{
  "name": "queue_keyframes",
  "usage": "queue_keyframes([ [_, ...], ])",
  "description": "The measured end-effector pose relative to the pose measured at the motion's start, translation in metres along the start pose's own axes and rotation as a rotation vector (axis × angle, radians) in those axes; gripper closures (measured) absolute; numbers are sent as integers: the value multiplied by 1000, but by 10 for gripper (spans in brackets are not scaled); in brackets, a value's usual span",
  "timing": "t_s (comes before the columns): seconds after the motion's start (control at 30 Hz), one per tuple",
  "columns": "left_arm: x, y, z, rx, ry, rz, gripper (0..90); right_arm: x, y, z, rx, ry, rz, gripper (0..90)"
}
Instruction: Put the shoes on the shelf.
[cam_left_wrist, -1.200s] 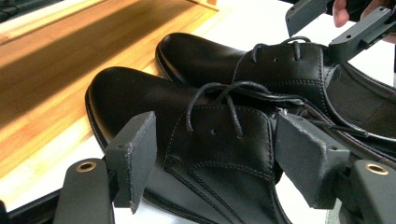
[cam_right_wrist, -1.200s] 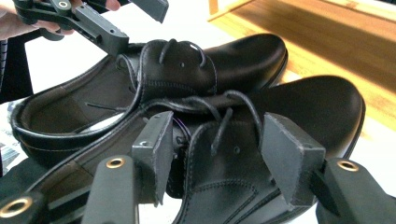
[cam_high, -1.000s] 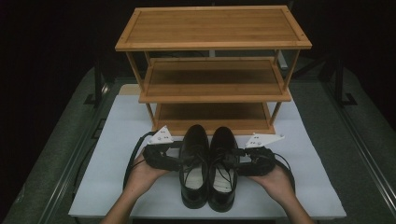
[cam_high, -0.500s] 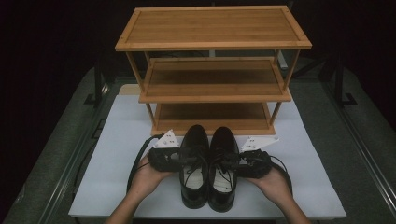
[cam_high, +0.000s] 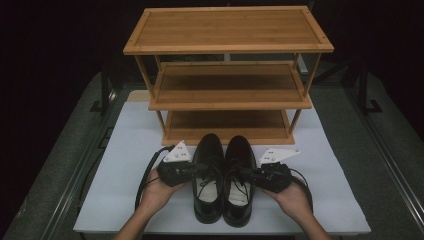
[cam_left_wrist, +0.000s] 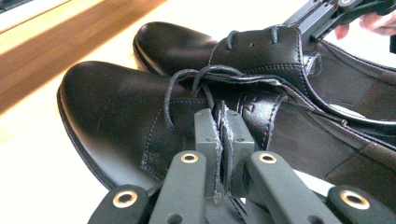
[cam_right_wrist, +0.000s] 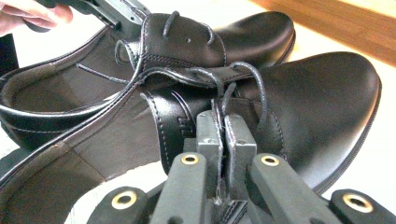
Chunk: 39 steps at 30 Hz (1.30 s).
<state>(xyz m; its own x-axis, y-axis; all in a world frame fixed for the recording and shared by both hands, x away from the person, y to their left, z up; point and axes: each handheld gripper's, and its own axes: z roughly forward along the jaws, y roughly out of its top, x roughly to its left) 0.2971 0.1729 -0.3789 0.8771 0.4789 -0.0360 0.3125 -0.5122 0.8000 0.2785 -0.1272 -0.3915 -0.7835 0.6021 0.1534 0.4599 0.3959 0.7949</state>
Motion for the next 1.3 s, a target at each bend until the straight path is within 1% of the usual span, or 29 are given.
queue_keyframes([
  [0.1, -1, 1, -1, 0, 15, 9, 871, -2, -1, -3, -13, -5, 4, 864],
  [0.2, 0, 1, -5, -7, 32, 8, 872, -5, -1, -8, -31, -28, 6, 866],
  [0.3, 2, 1, -11, -12, 62, 11, 874, -9, -2, -12, -43, -55, 16, 869],
  [0.33, 3, 1, -12, -16, 65, 9, 875, -10, -2, -13, -45, -59, 24, 869],
  [0.4, 5, 0, -14, -25, 76, 8, 875, -12, -1, -14, -48, -64, 26, 870],
  [0.6, 7, 1, -18, -40, 92, -1, 876, -14, -1, -17, -59, -84, 36, 870],
  [0.77, 12, 5, -19, -57, 113, -6, 876, -21, 4, -22, -71, -103, 39, 870],
  [0.83, 15, 8, -18, -68, 118, -11, 875, -27, 7, -23, -85, -108, 47, 870],
  [0.97, 26, 20, -14, -71, 142, -3, 875, -40, 14, -22, -104, -121, 53, 870],
  [1.07, 35, 29, -8, -85, 154, -4, 875, -50, 22, -18, -112, -142, 55, 870],
  [1.2, 50, 39, 4, -89, 188, -2, 875, -64, 31, -12, -123, -168, 62, 870],
  [1.23, 53, 40, 7, -92, 191, -6, 875, -68, 34, -9, -127, -181, 65, 870],
  [1.3, 60, 44, 14, -97, 205, -15, 875, -75, 39, -4, -131, -189, 71, 870],
])
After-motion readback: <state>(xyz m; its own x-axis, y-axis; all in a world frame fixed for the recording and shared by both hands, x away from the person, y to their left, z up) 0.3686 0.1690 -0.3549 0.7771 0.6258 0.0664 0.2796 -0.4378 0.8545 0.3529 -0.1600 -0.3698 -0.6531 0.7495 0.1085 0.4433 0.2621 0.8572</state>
